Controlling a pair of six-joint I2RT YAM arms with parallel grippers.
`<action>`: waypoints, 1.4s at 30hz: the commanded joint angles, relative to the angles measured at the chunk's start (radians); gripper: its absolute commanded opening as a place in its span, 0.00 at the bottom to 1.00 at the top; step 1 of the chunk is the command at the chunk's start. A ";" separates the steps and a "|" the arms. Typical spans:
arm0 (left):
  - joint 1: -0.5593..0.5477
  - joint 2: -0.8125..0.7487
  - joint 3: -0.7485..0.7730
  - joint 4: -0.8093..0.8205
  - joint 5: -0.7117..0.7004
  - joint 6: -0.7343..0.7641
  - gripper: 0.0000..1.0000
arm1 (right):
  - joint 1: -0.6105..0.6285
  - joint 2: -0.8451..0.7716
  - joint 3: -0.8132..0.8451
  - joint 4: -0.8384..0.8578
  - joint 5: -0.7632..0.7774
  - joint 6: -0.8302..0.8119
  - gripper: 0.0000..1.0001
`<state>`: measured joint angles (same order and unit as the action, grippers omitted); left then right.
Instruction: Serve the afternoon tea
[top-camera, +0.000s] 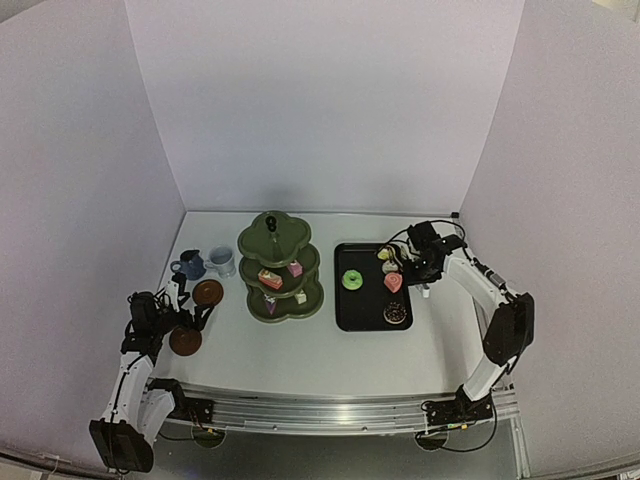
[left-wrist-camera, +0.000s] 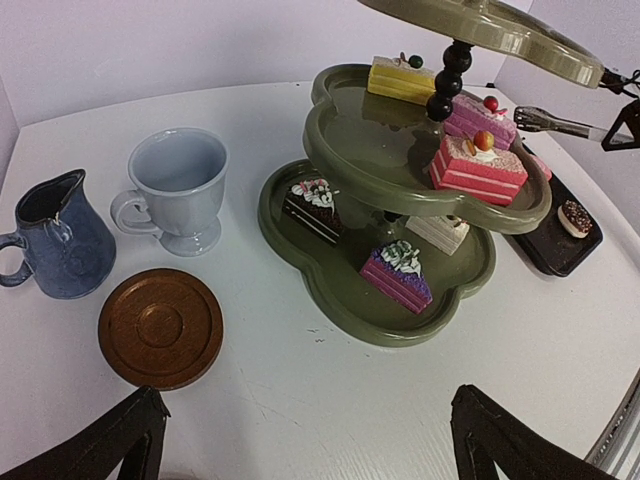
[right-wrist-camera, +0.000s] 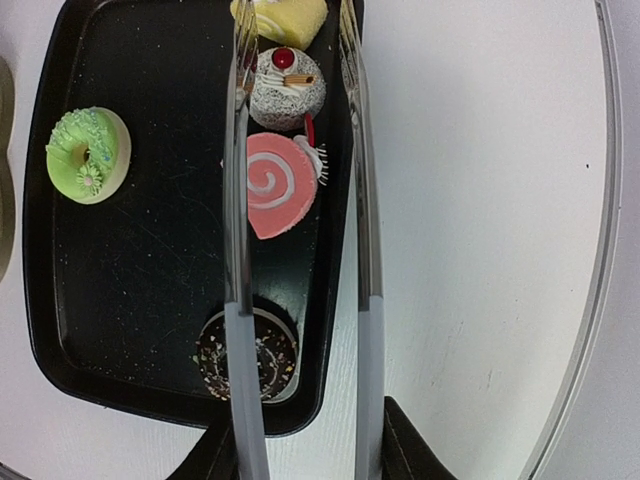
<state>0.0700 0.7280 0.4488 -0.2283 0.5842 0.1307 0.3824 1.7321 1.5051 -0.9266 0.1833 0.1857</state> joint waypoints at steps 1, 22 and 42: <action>-0.001 0.002 -0.002 0.008 0.018 0.008 0.99 | 0.006 -0.036 -0.008 -0.014 -0.013 0.026 0.38; -0.002 0.001 -0.002 0.008 0.021 0.009 0.99 | 0.034 0.071 0.018 -0.012 -0.021 -0.021 0.38; -0.002 -0.001 -0.003 0.009 0.019 0.011 0.99 | 0.044 0.087 0.018 -0.014 -0.023 -0.043 0.13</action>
<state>0.0700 0.7280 0.4488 -0.2283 0.5846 0.1310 0.4217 1.8187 1.4872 -0.9398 0.1800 0.1463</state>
